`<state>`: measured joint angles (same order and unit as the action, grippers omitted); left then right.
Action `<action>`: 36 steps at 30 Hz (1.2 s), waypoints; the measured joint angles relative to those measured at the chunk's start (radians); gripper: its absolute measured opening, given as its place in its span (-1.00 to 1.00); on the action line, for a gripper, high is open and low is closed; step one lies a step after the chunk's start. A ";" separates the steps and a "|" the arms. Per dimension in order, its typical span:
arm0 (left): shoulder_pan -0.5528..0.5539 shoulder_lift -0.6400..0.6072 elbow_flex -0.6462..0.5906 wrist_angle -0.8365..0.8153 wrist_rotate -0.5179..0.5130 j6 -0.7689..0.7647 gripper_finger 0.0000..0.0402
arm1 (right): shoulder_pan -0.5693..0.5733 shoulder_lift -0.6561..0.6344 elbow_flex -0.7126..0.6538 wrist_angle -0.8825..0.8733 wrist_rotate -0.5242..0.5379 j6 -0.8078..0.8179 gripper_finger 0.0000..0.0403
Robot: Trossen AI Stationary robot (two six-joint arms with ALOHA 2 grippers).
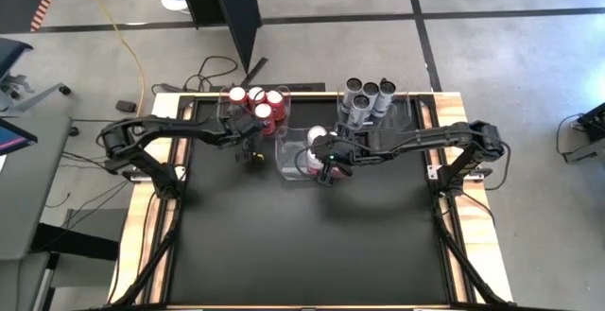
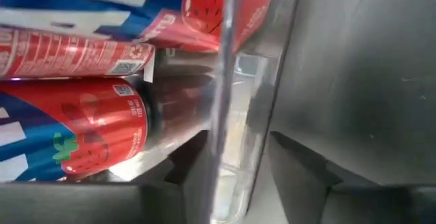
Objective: Sort soda cans
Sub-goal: Adjust the pink-white soda can
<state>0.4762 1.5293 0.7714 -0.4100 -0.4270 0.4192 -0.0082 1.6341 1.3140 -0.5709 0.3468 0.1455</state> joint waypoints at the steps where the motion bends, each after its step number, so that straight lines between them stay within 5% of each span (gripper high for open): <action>1: 0.002 0.002 0.000 -0.007 0.000 -0.004 -0.34 | 0.000 0.000 0.000 0.000 0.000 0.000 -0.99; 9: 0.020 -0.002 0.000 -0.069 0.081 -0.061 -0.94 | -0.001 0.000 0.000 0.008 0.000 -0.013 -0.99; 29: 0.039 -0.009 -0.001 -0.369 0.032 -0.343 -0.97 | -0.008 0.000 0.000 0.030 -0.001 -0.024 -0.99; 36: 0.039 -0.009 -0.001 -0.366 0.039 -0.334 -0.93 | -0.007 0.000 0.000 0.030 -0.001 -0.024 -0.99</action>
<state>0.5156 1.5204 0.7700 -0.7758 -0.3880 0.0856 -0.0156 1.6341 1.3140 -0.5411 0.3454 0.1219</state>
